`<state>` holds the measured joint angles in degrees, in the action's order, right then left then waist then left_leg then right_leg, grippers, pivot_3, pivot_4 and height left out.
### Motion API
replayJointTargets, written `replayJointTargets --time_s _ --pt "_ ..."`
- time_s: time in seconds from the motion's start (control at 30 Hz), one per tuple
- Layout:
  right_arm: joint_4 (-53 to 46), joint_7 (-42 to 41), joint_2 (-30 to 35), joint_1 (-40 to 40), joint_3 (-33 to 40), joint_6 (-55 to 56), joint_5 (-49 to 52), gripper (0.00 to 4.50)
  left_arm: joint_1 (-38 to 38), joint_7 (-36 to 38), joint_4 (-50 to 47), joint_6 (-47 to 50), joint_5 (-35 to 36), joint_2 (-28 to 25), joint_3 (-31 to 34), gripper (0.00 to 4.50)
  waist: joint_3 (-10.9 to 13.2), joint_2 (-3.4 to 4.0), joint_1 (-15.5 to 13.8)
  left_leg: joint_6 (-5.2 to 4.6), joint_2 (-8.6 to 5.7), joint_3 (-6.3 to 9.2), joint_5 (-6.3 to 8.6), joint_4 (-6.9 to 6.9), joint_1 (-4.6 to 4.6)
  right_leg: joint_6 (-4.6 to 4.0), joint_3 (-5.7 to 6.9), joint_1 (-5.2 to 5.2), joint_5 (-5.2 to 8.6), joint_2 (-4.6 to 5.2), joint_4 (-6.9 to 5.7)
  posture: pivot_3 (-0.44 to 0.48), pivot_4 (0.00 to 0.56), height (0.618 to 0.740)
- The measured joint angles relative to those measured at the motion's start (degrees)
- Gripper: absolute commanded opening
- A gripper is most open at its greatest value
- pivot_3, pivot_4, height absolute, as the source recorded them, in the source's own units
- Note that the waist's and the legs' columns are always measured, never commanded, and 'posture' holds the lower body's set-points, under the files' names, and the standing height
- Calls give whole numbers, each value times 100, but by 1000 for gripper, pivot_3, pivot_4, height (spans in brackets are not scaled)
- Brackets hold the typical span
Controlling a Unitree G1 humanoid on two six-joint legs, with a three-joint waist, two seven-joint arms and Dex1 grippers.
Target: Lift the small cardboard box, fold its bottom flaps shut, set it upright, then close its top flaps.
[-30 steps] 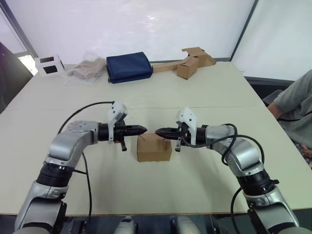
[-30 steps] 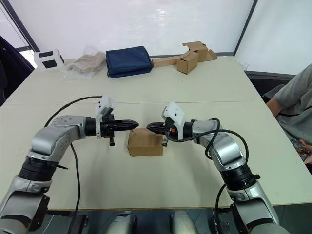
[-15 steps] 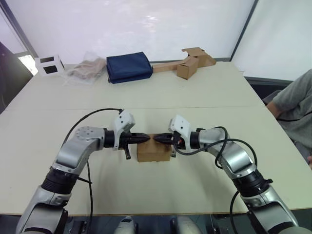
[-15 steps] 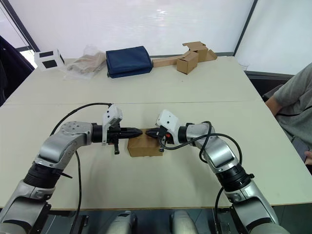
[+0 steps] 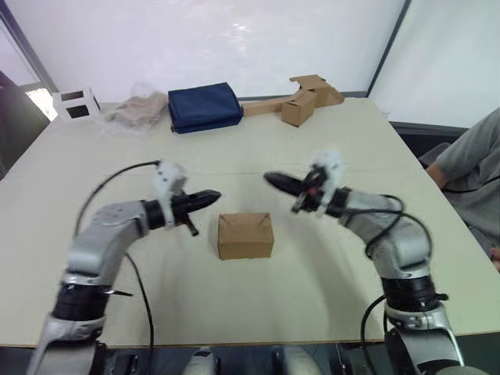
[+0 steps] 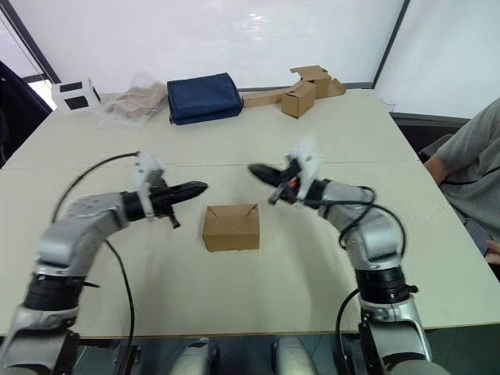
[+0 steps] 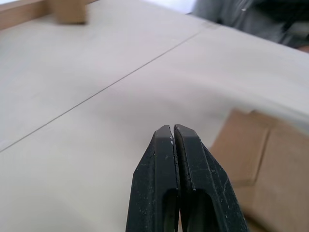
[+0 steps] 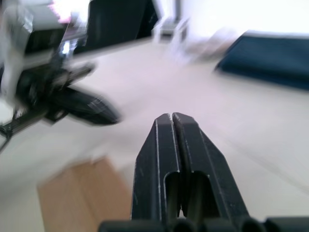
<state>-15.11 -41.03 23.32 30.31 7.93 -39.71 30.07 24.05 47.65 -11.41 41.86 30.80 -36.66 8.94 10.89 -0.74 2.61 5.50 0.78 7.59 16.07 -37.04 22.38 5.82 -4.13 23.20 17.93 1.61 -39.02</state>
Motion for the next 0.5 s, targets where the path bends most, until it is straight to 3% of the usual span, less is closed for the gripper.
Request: replayJointTargets --time_s 0.17,0.5 --pt "-313 189 383 -952 385 -632 379 0 -1162 65 -374 416 190 -472 318 62 2 3 -7 -1 -4 -5 1 -2 -3 0 -2 -3 0 3 0 0 150 740" --pt "-391 -187 1376 -2009 191 -374 94 0 -2409 -93 -1003 633 520 -499 630 62 0 6 1 -4 0 -16 2 3 -14 0 -12 -10 0 -2 4 0 150 740"
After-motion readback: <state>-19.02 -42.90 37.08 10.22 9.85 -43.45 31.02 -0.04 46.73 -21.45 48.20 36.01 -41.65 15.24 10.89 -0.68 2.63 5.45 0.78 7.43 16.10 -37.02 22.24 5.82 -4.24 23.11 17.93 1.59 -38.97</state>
